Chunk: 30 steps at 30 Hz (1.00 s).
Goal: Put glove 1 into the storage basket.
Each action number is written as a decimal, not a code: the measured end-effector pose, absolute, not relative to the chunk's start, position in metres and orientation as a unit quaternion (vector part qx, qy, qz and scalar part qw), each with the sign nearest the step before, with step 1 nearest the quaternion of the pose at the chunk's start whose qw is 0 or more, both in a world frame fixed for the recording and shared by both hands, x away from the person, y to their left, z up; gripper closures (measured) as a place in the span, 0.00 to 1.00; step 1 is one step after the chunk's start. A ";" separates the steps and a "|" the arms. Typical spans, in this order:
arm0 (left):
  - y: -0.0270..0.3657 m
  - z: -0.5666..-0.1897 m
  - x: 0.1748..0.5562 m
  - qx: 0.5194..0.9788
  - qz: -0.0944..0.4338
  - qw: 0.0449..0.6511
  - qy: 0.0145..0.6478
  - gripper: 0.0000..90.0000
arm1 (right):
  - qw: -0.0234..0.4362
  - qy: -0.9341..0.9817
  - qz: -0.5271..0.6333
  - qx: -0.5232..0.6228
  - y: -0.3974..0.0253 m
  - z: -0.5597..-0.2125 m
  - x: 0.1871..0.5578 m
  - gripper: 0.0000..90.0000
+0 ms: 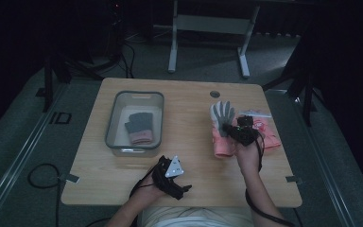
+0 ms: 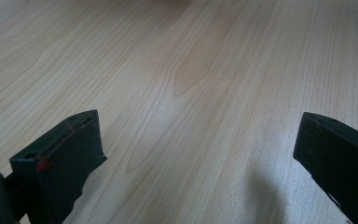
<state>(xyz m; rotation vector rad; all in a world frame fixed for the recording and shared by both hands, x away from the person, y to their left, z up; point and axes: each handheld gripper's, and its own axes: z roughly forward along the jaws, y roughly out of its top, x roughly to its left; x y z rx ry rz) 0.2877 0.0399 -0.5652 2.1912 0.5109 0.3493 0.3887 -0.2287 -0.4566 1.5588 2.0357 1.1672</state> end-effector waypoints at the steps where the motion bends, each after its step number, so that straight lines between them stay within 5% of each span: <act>1: 0.040 -0.565 0.288 0.873 0.139 0.420 0.203 0.01 | 0.159 0.716 0.404 0.547 -0.226 -0.461 0.388 0.99; 13: 0.039 -0.568 0.288 0.877 0.137 0.414 0.200 0.01 | 0.136 0.732 0.364 0.559 -0.192 -0.510 0.410 0.98; 30: 0.039 -0.569 0.287 0.880 0.135 0.410 0.198 0.01 | 0.166 0.769 0.318 0.528 -0.170 -0.536 0.420 0.96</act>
